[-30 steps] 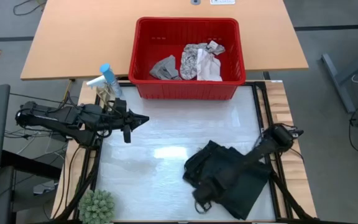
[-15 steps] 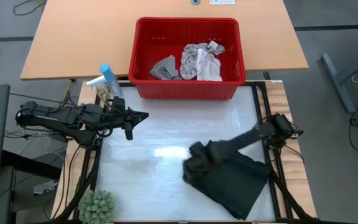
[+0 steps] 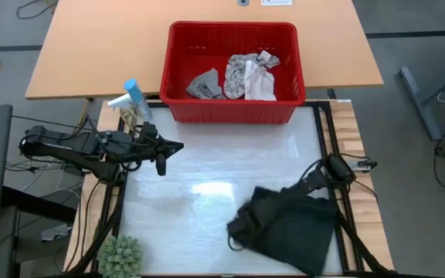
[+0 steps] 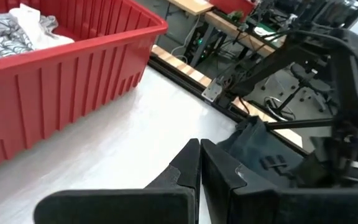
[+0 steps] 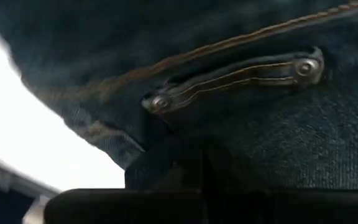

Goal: Fold Laundry from Bin
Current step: Fold the blue pants from the red laundry bin

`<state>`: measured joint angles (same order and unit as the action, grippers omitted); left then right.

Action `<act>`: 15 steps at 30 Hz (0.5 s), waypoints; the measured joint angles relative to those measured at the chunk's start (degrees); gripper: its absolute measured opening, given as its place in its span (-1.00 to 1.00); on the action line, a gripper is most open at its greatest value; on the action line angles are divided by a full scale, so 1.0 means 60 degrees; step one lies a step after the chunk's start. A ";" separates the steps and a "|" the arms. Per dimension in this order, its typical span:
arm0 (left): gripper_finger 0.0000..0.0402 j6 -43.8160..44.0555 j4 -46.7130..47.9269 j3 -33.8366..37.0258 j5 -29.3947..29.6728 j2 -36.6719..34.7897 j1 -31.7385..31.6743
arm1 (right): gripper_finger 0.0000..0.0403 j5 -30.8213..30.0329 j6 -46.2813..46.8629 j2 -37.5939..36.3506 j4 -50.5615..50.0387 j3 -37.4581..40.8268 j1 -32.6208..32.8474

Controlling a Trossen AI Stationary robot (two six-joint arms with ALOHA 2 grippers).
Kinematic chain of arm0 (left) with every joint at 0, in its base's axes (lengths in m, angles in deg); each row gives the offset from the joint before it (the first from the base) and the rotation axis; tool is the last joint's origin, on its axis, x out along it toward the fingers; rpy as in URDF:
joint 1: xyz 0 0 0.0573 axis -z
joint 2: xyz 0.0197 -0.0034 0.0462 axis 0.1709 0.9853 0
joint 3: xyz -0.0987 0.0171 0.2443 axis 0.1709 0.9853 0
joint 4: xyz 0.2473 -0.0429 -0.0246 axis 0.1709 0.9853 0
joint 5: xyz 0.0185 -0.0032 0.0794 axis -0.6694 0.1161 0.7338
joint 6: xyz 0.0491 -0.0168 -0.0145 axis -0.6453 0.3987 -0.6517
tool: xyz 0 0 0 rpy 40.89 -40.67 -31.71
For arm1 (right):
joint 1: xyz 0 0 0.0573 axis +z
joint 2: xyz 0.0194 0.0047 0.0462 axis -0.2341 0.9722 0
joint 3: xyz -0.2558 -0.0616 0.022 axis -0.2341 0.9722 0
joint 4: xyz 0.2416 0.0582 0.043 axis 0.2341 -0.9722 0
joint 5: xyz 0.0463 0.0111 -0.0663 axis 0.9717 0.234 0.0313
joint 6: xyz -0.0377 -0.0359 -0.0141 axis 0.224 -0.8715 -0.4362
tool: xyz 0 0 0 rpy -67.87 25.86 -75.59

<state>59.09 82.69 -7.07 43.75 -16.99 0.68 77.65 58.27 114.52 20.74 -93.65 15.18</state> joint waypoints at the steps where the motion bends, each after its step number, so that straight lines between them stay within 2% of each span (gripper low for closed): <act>1: -1.00 0.0002 0.0002 0.0000 -0.0002 0.0000 0.0001 | -0.92 0.0142 0.0153 0.0000 0.0032 0.0000 0.0128; 5: -1.00 0.0022 -0.0036 0.0000 -0.0002 0.0000 0.0000 | -0.92 0.0657 0.0626 0.0000 0.0058 0.0000 0.0599; 8: -1.00 -0.0016 -0.0077 0.0000 0.0004 0.0004 0.0000 | -0.92 0.0478 0.1134 -0.0052 0.0120 0.0000 0.0834; 12: -1.00 0.0165 -0.0212 0.0000 0.0371 0.0002 0.0001 | -0.89 -0.0397 0.1525 -0.0591 0.0339 0.0011 0.0802; 15: -0.98 -0.0324 -0.0496 0.0000 0.0284 0.0004 0.0000 | -0.83 -0.1813 0.1395 -0.1427 0.0461 0.0001 0.0592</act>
<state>57.15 79.71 -7.07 45.46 -16.97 0.68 66.77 66.64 105.95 23.50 -93.64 18.73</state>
